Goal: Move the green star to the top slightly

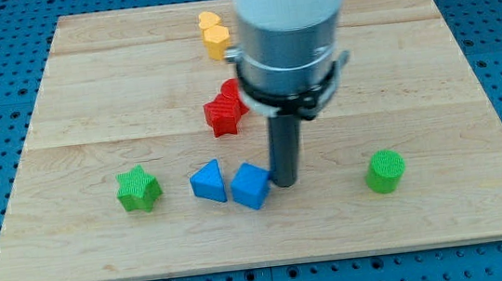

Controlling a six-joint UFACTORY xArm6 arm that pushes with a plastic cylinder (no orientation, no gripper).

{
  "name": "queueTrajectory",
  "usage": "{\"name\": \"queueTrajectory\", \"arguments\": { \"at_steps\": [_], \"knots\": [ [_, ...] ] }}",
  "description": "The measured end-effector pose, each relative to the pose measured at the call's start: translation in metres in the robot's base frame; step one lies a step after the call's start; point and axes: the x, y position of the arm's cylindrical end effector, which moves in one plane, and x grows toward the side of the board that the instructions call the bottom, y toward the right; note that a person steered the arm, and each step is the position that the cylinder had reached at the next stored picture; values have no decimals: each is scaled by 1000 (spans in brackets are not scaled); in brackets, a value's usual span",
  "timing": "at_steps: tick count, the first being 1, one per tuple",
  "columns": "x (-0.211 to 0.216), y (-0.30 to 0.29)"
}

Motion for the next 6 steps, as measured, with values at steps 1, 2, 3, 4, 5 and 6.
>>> {"name": "queueTrajectory", "arguments": {
  "at_steps": [1, 2, 3, 4, 5, 6],
  "knots": [
    [37, 17],
    [69, -36],
    [58, -121],
    [25, -156],
    [-6, -156],
    [-5, -194]
  ]
}}
